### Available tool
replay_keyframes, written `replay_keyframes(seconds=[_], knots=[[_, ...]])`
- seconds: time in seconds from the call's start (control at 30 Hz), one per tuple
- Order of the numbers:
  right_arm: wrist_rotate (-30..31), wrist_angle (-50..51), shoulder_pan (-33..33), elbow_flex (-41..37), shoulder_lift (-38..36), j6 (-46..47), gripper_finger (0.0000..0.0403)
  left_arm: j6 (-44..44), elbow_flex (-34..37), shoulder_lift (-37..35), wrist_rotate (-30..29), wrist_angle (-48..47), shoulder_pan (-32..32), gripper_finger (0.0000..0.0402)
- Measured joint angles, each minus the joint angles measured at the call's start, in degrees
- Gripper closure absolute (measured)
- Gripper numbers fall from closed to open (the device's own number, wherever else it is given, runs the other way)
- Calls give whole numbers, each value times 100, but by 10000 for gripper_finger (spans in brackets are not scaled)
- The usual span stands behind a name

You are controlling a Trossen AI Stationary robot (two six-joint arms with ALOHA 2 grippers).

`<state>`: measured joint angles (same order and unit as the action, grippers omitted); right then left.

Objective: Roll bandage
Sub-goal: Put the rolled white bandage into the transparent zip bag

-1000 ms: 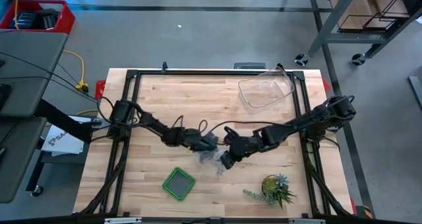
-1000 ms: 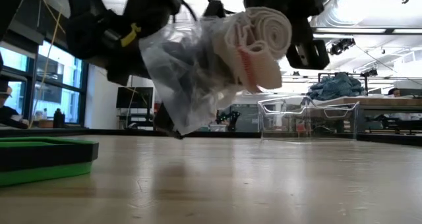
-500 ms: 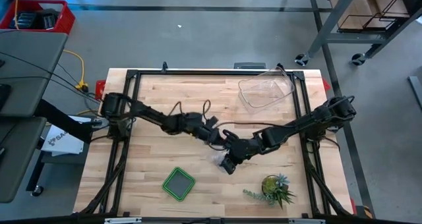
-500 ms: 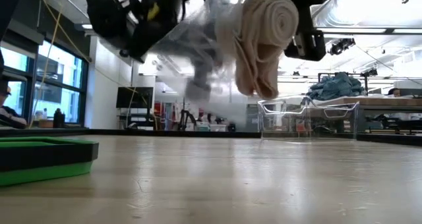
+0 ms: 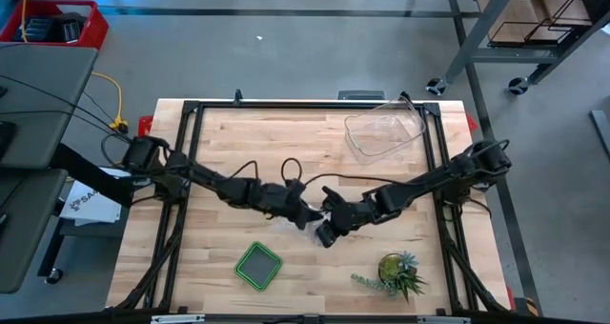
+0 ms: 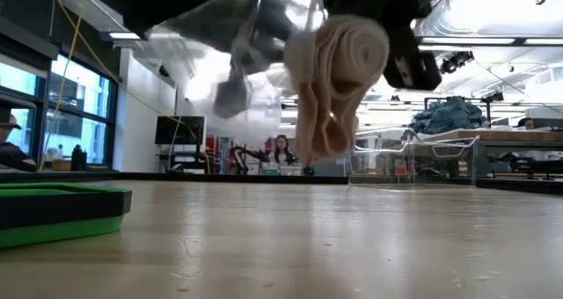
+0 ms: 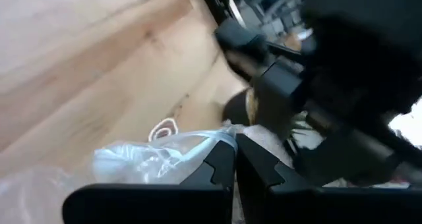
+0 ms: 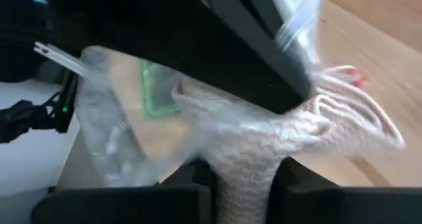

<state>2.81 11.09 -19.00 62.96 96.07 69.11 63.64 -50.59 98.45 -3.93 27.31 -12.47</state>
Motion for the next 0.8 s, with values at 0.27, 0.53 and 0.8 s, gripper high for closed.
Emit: replay_keyframes(seconds=[0.27, 0.53, 0.8], knots=[[-117, -656, 37, -2, 637, -41, 358, -239, 88, 269, -561, -31, -280, 401], [-256, -711, 0, -2, 1104, -38, 358, 9, 289, 816, -531, 387, -413, 401], [-333, -757, 3, -4, 1163, -445, 358, -96, 286, 809, -91, 221, -316, 379]])
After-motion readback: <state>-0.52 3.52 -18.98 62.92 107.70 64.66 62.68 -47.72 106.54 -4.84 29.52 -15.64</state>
